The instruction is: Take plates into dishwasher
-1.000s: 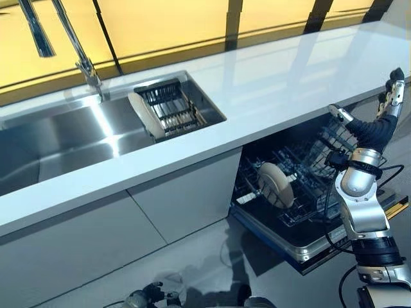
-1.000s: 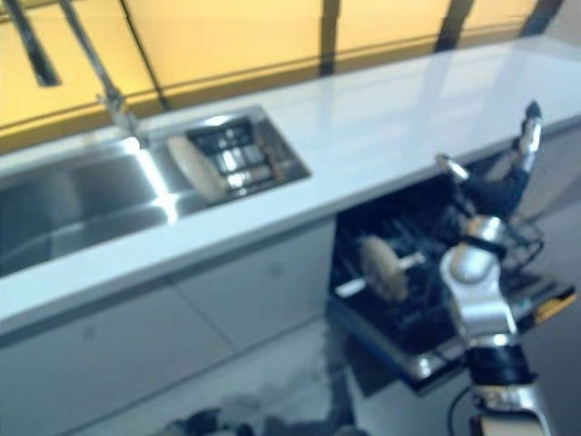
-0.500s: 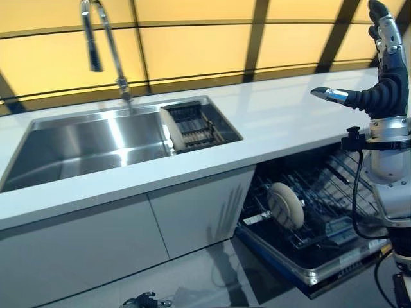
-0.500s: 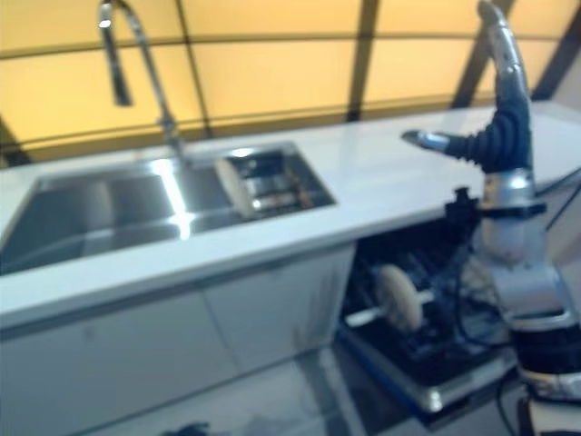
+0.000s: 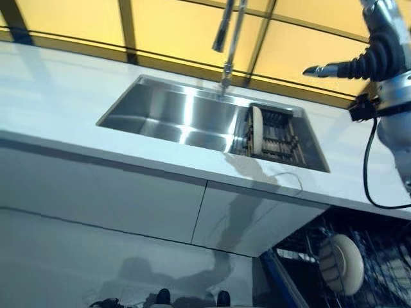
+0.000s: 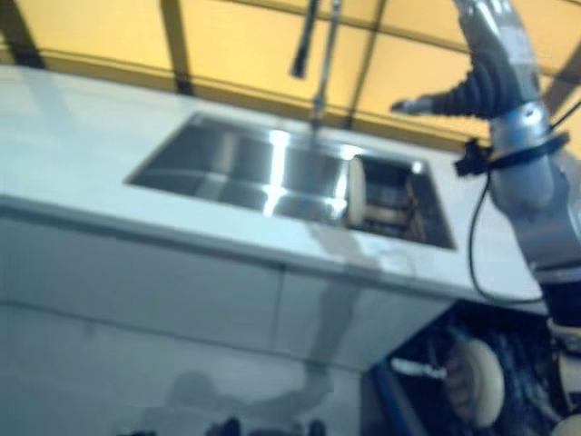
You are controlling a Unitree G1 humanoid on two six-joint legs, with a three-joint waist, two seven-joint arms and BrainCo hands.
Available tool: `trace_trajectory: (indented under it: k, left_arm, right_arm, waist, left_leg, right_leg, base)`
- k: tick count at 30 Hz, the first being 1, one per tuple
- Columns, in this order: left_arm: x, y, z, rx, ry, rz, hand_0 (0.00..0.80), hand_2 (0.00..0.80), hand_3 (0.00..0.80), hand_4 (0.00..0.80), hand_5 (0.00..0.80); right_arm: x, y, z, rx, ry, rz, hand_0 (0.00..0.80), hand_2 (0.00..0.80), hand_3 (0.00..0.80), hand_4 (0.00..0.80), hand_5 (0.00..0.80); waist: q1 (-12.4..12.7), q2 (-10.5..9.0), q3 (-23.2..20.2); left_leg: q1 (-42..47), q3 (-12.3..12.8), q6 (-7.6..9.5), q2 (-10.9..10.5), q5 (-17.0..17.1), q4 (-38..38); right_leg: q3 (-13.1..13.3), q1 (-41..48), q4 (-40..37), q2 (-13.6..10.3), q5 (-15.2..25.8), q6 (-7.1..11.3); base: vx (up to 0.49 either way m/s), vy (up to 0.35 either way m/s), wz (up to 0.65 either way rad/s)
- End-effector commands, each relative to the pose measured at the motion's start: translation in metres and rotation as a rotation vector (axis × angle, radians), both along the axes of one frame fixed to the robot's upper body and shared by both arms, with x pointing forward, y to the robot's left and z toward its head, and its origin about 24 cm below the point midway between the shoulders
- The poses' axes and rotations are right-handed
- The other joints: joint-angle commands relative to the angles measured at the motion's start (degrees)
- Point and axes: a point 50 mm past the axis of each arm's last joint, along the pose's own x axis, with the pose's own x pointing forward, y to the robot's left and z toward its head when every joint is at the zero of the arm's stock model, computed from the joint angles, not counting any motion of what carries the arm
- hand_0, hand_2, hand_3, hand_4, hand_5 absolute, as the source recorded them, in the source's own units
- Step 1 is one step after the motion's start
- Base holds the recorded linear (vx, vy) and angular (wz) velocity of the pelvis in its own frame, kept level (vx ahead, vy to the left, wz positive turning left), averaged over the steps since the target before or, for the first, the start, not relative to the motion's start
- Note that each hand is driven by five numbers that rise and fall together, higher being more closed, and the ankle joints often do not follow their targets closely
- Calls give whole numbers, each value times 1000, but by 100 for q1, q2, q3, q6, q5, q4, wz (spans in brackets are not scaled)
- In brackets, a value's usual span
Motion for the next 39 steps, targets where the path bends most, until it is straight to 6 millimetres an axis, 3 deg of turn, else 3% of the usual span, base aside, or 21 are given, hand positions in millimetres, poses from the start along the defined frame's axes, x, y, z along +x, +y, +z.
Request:
trace_trajectory:
  k: [1,5,9,13,18,21,32,39]
  left_arm:
    - [23,4,7,3,-54,-47,0,0,0,0,0]
    - [34,-9,7,-47,-100,-75,0,0,0,0,0]
    - [44,-19,9,-79,-138,-108,0,0,0,0,0]
    - [43,-18,9,-80,-137,-115,0,0,0,0,0]
    - [34,-12,8,-58,-105,-93,0,0,0,0,0]
    - [28,-8,8,-49,-91,-80,0,0,0,0,0]
    - [16,0,8,-46,-71,-41,0,0,0,0,0]
    - [18,0,9,-47,-86,-48,0,0,0,0,0]
  right_arm:
    - [3,7,26,-96,-46,-32,0,0,0,0,0]
    - [11,10,32,-186,-26,-83,0,0,0,0,0]
    - [17,14,32,-266,37,-123,0,0,0,0,0]
    - [19,22,28,-472,56,-168,0,0,0,0,0]
    - [21,31,23,-775,34,-240,0,0,0,0,0]
    - [22,34,23,-870,56,-259,0,0,0,0,0]
    - [26,11,6,-1192,86,-337,0,0,0,0,0]
    - [22,-4,-2,-1329,121,-362,0,0,0,0,0]
  waist:
    - [398,156,-169]
    - [592,80,-245]
    - [718,59,-222]
    - [777,44,-205]
    - [810,0,-217]
    - [819,-14,-230]
    - [811,-103,-276]
    - [775,-145,-284]
  left_leg:
    - [409,253,234,-224,-663,-13]
    - [322,338,106,-144,-577,-13]
    - [294,262,72,-126,-521,-13]
    - [275,195,43,-102,-449,-13]
    - [278,161,4,-77,-402,-13]
    - [283,145,-6,-76,-383,-13]
    - [243,144,-30,-66,-325,-13]
    - [202,175,-30,-63,-303,-13]
  right_leg:
    - [-251,-53,424,-91,17,241]
    - [-629,248,154,-50,-105,122]
    - [-833,378,124,-17,-193,41]
    - [-938,467,117,17,-248,-12]
    - [-984,543,91,46,-274,-34]
    - [-974,581,70,65,-283,-49]
    - [-959,615,77,104,-314,-67]
    - [-945,599,106,111,-336,-65]
  base:
    - [78,-117,24]
    - [50,-106,38]
    - [16,-90,33]
    - [3,-56,17]
    - [-5,-28,9]
    - [0,0,0]
    - [0,0,0]
    - [0,0,0]
